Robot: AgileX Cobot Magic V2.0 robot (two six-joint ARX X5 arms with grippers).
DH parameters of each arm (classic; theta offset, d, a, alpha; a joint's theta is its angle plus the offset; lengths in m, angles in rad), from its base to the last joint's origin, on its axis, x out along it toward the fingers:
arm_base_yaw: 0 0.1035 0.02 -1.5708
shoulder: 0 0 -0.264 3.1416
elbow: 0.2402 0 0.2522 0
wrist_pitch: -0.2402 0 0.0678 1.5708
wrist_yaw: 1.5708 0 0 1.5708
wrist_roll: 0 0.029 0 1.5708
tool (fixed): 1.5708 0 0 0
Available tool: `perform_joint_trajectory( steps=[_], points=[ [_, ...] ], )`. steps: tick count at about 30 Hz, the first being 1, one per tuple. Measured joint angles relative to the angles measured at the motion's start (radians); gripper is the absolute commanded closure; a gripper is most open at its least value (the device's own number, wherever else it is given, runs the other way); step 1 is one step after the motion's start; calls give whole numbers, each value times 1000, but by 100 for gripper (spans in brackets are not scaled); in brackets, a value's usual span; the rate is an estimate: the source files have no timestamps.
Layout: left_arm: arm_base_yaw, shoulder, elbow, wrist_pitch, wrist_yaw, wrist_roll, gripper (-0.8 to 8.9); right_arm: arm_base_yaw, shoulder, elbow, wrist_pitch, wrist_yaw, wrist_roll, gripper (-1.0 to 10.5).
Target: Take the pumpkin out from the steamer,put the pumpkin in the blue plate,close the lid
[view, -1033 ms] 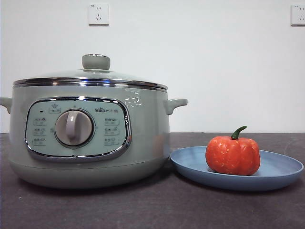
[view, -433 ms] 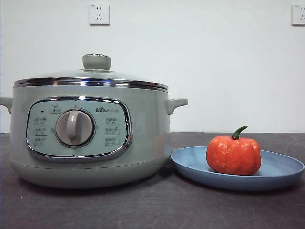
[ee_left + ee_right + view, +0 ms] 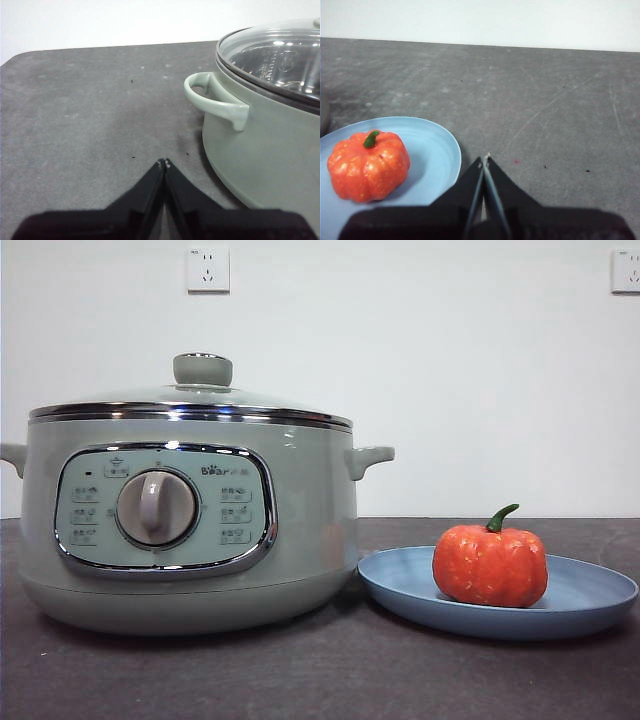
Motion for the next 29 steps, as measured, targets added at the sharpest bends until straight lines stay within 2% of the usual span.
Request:
perform_joint_trajectory(
  steps=[29],
  points=[
    [0, 0, 0, 0, 0, 0, 817, 0, 2, 0, -1, 3, 11, 963]
  ],
)
